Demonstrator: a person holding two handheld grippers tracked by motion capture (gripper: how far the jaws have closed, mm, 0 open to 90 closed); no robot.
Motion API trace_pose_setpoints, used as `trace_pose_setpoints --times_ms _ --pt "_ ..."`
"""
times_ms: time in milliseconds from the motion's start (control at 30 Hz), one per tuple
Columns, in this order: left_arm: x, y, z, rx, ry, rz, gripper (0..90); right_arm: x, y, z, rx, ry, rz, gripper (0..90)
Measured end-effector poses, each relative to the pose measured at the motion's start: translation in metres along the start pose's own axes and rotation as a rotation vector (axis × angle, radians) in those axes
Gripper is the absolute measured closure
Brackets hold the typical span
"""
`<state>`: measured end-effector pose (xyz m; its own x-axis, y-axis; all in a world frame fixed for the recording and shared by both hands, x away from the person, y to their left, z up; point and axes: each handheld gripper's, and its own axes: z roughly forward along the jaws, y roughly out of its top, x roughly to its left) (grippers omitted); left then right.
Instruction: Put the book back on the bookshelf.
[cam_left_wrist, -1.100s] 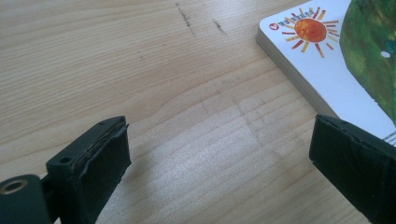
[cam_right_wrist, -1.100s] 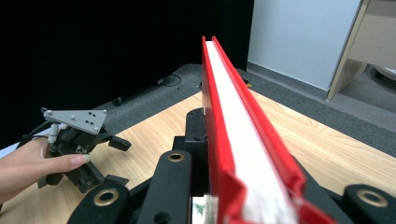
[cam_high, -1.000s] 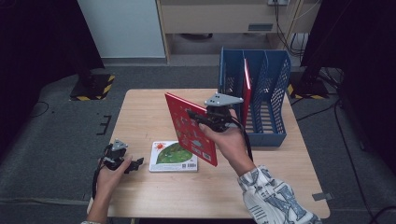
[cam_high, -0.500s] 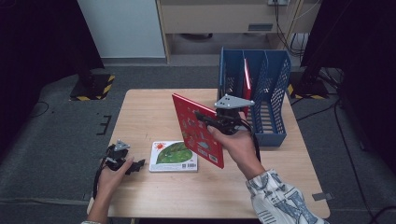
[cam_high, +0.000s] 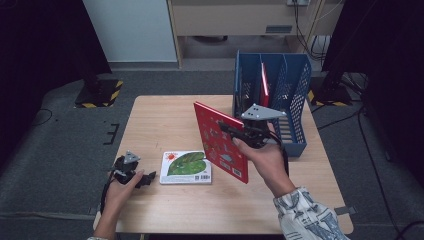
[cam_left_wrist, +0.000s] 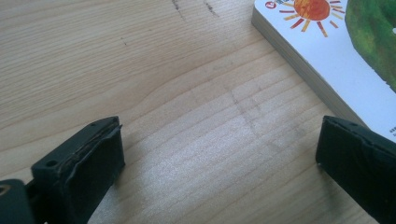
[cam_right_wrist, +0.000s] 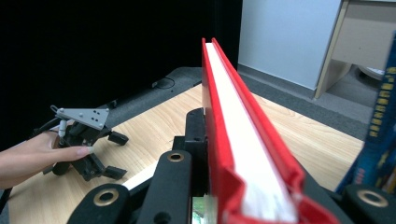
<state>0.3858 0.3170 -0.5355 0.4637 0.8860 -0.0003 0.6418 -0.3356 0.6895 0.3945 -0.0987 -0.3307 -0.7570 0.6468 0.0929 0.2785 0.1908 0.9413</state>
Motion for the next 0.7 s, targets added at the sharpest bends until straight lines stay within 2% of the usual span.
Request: trace_pose_setpoints --times_ms 700 --pt "-0.001 -0.002 0.0 -0.008 0.001 0.005 0.0 -0.012 -0.011 -0.04 0.004 -0.037 0.022 79.0"
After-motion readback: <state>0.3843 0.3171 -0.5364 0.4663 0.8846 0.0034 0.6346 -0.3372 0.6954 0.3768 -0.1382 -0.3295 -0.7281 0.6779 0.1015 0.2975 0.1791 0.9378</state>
